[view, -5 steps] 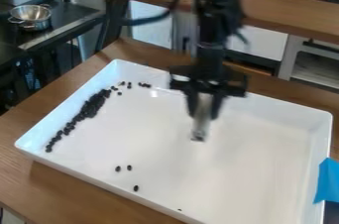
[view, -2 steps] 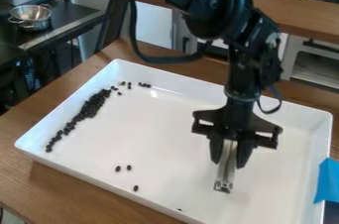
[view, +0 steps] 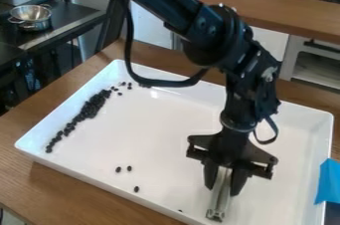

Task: Sweep into pile

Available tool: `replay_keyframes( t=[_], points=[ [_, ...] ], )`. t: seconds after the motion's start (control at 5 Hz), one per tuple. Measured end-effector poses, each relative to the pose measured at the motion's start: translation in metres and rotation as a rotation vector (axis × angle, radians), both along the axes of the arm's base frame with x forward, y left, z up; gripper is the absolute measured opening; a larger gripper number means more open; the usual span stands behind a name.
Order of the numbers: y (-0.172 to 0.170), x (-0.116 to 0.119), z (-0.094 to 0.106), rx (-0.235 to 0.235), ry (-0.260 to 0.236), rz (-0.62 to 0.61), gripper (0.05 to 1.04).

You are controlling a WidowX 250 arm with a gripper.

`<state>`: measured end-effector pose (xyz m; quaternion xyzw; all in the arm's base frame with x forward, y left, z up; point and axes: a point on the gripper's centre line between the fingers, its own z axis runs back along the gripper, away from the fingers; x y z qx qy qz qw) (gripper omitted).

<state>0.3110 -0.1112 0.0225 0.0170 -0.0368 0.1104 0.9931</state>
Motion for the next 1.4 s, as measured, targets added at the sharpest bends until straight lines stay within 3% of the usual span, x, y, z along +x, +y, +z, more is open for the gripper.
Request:
replay_keyframes(
  t=[0.2,0.6,1.0,1.4],
  points=[
    [0.004,-0.011,-0.003,0.008,0.018,-0.022,0.376],
    [0.019,-0.021,-0.003,0.023,0.005,-0.062,0.376],
    [0.048,-0.021,-0.005,0.04,-0.035,-0.071,0.376],
    [0.093,-0.023,-0.004,0.067,-0.016,-0.078,0.377]
  ],
)
